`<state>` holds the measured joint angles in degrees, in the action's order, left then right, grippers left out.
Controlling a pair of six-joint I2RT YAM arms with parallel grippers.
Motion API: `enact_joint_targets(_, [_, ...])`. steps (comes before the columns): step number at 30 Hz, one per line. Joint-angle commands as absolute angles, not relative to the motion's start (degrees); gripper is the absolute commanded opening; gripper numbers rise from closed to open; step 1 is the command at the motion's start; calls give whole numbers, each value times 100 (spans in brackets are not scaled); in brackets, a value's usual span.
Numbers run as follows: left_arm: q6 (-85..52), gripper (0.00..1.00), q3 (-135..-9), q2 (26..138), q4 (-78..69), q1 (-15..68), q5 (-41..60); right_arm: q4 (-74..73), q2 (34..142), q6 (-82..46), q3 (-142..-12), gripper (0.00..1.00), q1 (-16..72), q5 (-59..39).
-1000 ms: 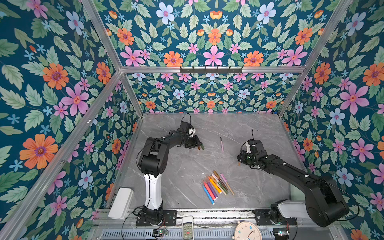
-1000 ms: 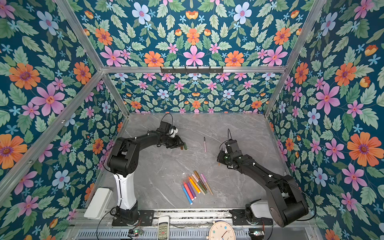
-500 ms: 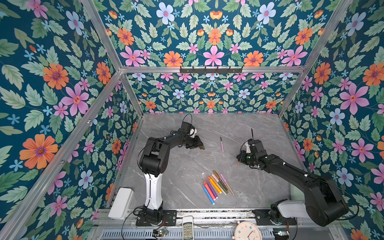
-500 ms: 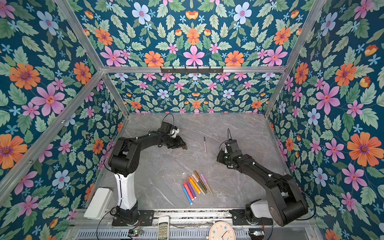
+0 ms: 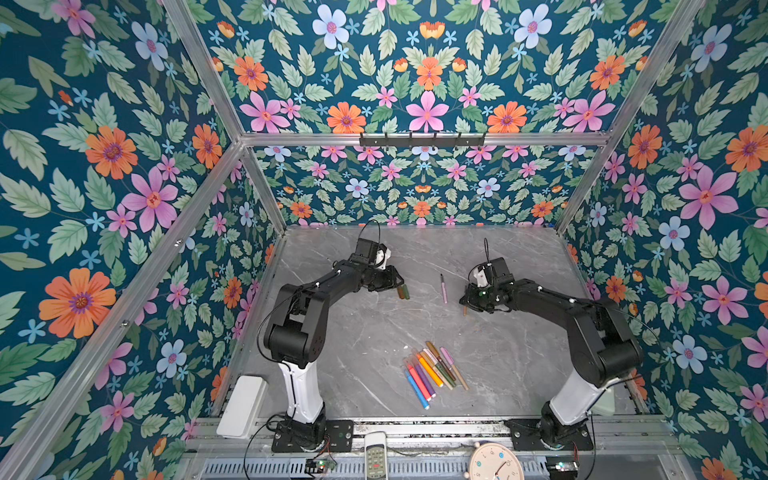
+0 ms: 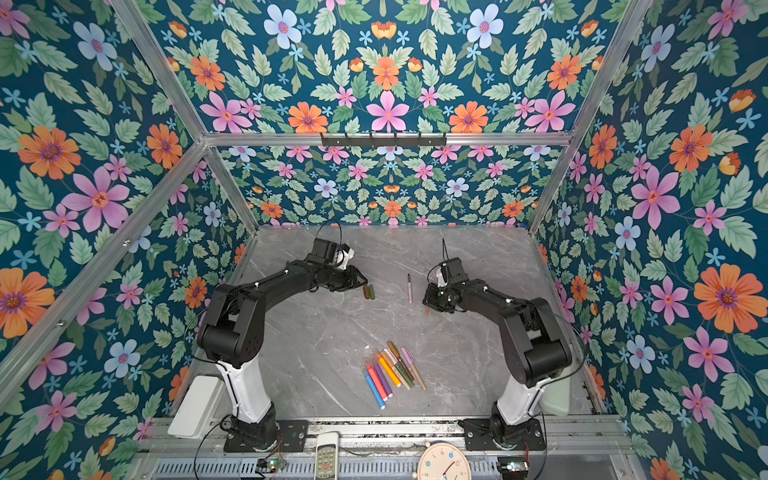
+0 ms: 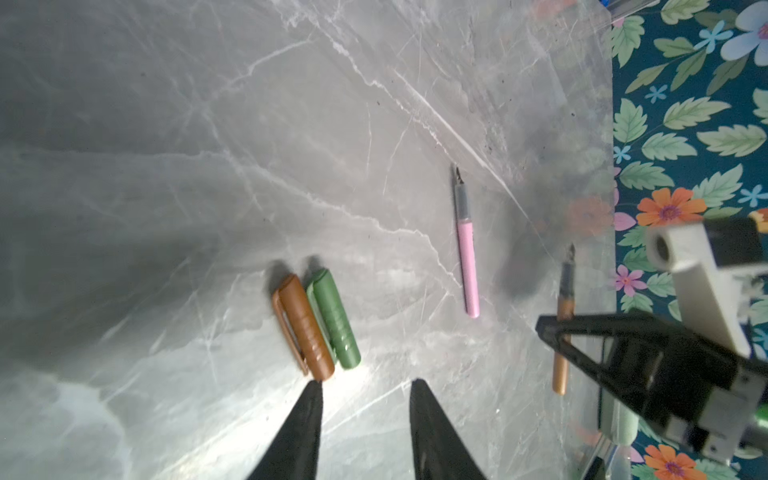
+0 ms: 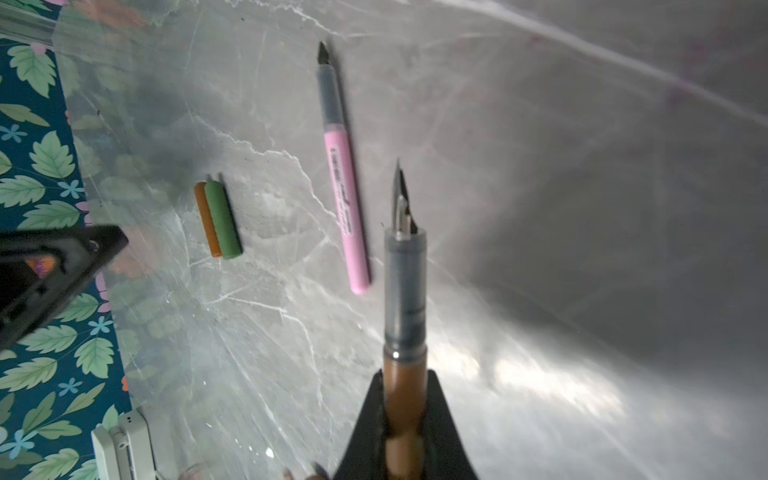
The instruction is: Open the pen caps
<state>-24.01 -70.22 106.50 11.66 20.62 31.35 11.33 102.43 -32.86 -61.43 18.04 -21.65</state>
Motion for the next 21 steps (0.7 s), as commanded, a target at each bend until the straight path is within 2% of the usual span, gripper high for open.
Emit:
enact_joint_targets(1, [-2288, 38, -6240, 10184, 413, 2025, 2844, 1435, 10690, -2969, -6703, 0, 1803, -2463])
enact_joint_targets(4, [-2402, 38, -5150, 9574, -679, 1991, 2552, 1519, 11090, -2897, -7057, 0, 1802, -2414])
enact_joint_targets(9, [-2386, 38, -4111, 8976, -1675, 1977, 2280, 1687, 11340, -2987, -7235, 0, 1794, -2248])
enact_joint_targets(21, [-2535, 36, -3836, 9061, -2180, 1849, 2584, 1938, 11936, -3041, -7892, 0, 1798, -1835])
